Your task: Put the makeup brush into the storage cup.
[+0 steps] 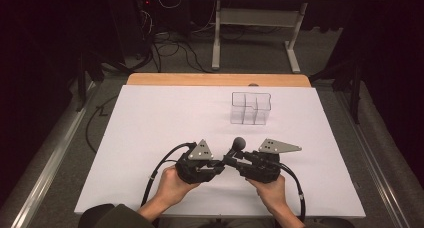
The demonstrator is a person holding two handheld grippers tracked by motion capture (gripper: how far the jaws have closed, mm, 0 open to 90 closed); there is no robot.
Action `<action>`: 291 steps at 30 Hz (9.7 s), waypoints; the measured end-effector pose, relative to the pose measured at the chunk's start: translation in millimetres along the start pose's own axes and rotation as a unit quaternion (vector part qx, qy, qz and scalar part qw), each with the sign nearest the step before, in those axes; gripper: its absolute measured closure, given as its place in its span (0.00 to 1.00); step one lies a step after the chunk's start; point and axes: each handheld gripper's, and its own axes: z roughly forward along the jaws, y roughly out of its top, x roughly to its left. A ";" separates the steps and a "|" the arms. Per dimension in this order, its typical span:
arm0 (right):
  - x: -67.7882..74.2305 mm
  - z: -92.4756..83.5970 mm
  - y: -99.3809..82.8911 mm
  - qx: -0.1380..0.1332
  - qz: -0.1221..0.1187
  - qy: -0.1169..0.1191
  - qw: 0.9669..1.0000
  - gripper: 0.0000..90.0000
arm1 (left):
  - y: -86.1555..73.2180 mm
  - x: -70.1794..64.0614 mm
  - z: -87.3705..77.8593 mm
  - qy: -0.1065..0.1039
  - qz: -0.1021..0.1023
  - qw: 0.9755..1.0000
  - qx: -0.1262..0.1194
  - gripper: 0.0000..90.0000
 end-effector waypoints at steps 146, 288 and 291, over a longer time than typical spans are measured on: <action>-26.8 -73.3 27.4 0.004 -0.022 -0.058 0.998 0.81 | -74.8 67.7 -92.5 0.185 -0.135 0.963 -0.141 0.38; -126.6 -20.9 154.3 0.061 -0.020 -0.280 0.958 0.81 | -81.5 66.2 -89.1 0.189 -0.146 0.959 -0.150 0.38; -127.0 -18.9 153.7 0.064 -0.020 -0.280 0.958 0.81 | -81.4 66.2 -88.7 0.188 -0.146 0.960 -0.150 0.38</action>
